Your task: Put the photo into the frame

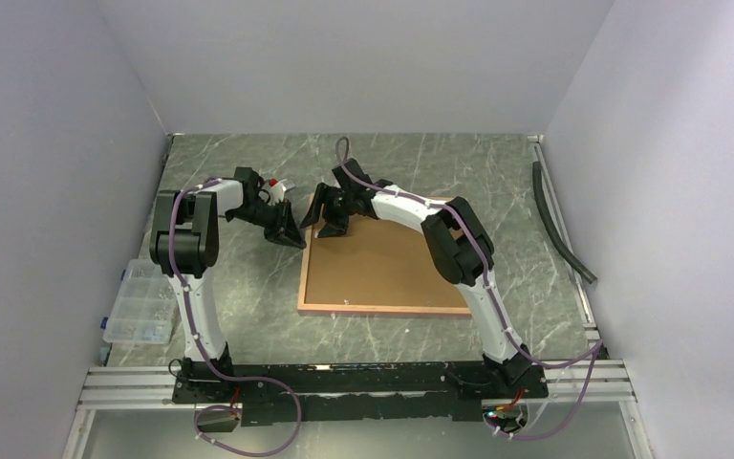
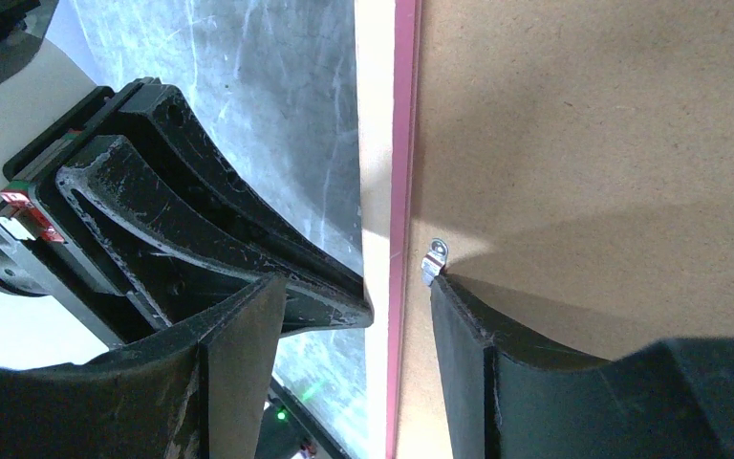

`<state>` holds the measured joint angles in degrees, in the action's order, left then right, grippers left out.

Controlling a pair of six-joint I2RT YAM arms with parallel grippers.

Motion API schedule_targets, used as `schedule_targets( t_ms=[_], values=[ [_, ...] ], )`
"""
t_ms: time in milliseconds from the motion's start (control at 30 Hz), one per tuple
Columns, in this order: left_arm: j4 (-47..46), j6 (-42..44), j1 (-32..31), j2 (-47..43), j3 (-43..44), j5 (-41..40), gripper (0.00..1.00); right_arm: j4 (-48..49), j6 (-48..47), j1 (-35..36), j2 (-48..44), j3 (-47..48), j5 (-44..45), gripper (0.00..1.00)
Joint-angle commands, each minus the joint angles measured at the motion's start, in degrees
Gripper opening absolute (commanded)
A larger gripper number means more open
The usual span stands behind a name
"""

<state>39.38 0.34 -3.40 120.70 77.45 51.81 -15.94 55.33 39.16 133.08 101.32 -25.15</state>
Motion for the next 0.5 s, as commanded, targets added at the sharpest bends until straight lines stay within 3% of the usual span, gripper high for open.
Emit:
schedule_targets(
  t_ms=[0, 467],
  values=[
    [-2.1, 0.1, -1.0, -0.7, -0.8, 0.4, 0.12, 1.3, 1.2, 0.9, 1.7, 2.0, -0.3, 0.61],
    [-1.7, 0.7, -0.9, -0.9, -0.9, 0.0, 0.11, 5.3, 4.5, 1.3, 1.5, 0.2, 0.2, 0.61]
  ],
)
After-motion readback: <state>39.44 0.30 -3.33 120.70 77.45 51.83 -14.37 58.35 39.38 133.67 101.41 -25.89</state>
